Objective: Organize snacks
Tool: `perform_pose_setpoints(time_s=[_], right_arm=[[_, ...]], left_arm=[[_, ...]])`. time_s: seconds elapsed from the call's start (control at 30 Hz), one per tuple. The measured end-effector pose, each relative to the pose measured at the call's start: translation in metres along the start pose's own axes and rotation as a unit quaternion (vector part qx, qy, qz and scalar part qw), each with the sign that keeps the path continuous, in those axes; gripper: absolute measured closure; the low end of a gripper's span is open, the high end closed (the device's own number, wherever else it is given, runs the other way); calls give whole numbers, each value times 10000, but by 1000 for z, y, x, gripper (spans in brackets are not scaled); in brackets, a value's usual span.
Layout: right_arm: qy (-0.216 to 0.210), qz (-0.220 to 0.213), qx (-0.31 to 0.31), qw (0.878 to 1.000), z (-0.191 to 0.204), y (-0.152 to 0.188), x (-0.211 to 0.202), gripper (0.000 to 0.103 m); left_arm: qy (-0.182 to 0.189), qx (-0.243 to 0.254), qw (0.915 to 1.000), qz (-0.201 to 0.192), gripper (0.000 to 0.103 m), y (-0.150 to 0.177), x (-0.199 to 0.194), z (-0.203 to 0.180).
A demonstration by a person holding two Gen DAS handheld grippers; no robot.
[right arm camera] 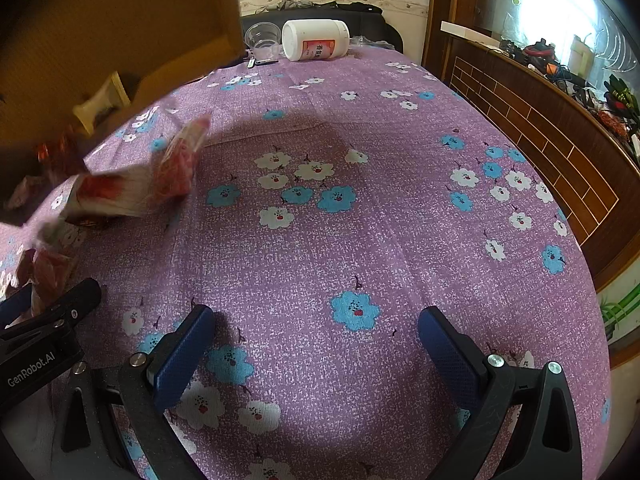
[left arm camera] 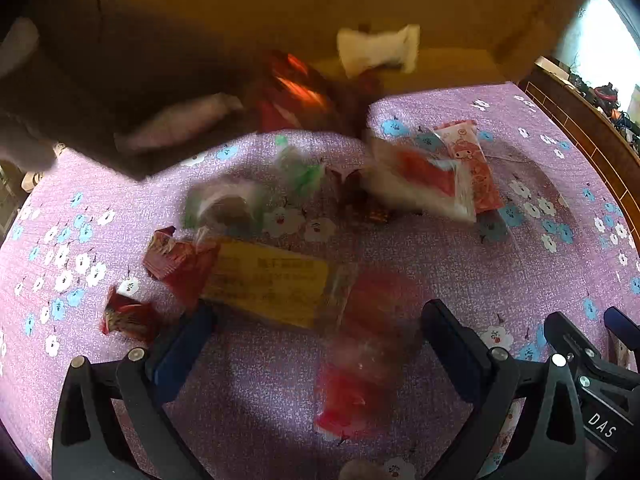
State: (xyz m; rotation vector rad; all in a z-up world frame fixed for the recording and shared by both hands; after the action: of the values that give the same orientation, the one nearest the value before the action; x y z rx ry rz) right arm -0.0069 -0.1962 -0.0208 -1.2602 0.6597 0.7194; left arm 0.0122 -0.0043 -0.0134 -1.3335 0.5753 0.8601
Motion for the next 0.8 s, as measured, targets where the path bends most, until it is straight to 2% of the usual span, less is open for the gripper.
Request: perform_pose_setpoints(time_s=[0.8], right_arm=[[-1, 0, 1, 10000, 0, 0, 0, 1]], left_arm=[[0, -1, 10000, -2, 0, 1, 1, 3]])
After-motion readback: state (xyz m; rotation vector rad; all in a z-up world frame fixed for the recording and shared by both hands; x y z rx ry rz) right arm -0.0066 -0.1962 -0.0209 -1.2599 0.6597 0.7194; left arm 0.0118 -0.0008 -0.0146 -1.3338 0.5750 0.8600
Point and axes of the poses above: each gripper's, at about its wrist camera, not at the fingertips, and x roughly the way its jaws point, z to its left, y to its underside, the point moved 2 cm from there along x, roughly the way its jaws point, and after that the axes turned 12 degrees about -y, right-handed, at the moved point
